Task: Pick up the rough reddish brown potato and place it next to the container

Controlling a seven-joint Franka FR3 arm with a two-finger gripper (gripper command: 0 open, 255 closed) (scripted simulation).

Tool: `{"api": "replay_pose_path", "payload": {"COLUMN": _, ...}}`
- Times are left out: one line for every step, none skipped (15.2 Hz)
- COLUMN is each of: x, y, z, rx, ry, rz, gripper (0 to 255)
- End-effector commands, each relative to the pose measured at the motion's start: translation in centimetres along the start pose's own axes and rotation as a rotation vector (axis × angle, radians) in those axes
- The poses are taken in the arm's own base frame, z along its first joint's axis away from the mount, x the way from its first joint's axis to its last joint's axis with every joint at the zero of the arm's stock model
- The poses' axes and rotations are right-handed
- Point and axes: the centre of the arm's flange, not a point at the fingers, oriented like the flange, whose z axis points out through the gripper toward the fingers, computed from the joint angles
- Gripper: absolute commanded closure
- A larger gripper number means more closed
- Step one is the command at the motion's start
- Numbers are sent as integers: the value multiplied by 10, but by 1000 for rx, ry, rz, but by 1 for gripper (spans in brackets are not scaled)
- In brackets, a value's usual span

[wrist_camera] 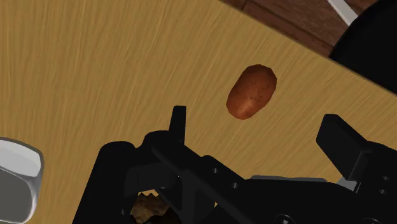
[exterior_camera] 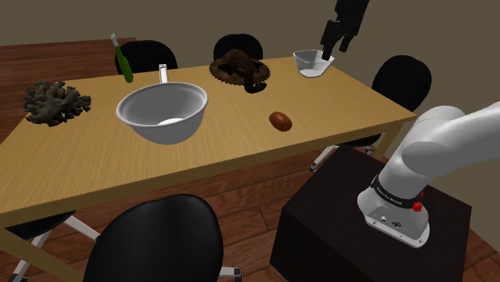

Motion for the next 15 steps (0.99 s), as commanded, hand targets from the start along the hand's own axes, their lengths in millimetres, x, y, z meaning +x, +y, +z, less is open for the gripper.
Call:
{"api": "replay_pose_path", "payload": {"x": 0, "y": 0, "z": 0, "rx": 0, "ry": 0, "rz": 0, "gripper": 0}}
{"api": "replay_pose_path", "payload": {"x": 3, "y": -6, "z": 12, "rx": -4, "ry": 1, "rz": 18, "gripper": 0}}
{"api": "replay_pose_path", "payload": {"x": 5, "y": -12, "z": 23, "rx": -8, "ry": 1, "rz": 36, "gripper": 0}}
{"api": "replay_pose_path", "payload": {"x": 8, "y": -18, "z": 35, "rx": -12, "ry": 2, "rz": 53, "gripper": 0}}
{"api": "replay_pose_path", "payload": {"x": 11, "y": -24, "z": 47, "rx": -16, "ry": 2, "rz": 71, "gripper": 0}}
{"api": "replay_pose_path", "payload": {"x": 14, "y": -30, "z": 59, "rx": -20, "ry": 3, "rz": 89, "gripper": 0}}
{"api": "replay_pose_path", "payload": {"x": 17, "y": -35, "z": 71, "rx": -24, "ry": 3, "rz": 107, "gripper": 0}}
{"api": "replay_pose_path", "payload": {"x": 20, "y": -41, "z": 82, "rx": -27, "ry": 4, "rz": 124, "gripper": 0}}
{"api": "replay_pose_path", "payload": {"x": 24, "y": -46, "z": 94, "rx": -31, "ry": 4, "rz": 142, "gripper": 0}}
{"api": "replay_pose_path", "payload": {"x": 27, "y": -51, "z": 106, "rx": -35, "ry": 5, "rz": 160, "gripper": 0}}
{"api": "replay_pose_path", "payload": {"x": 31, "y": -57, "z": 118, "rx": -39, "ry": 5, "rz": 178, "gripper": 0}}
{"api": "replay_pose_path", "payload": {"x": 34, "y": -62, "z": 130, "rx": -43, "ry": 6, "rz": 195, "gripper": 0}}
{"api": "replay_pose_path", "payload": {"x": 38, "y": -67, "z": 142, "rx": -47, "ry": 6, "rz": 213, "gripper": 0}}
{"api": "replay_pose_path", "payload": {"x": 42, "y": -71, "z": 154, "rx": -51, "ry": 7, "rz": 231, "gripper": 0}}
{"api": "replay_pose_path", "payload": {"x": 46, "y": -76, "z": 166, "rx": -55, "ry": 7, "rz": 249, "gripper": 0}}
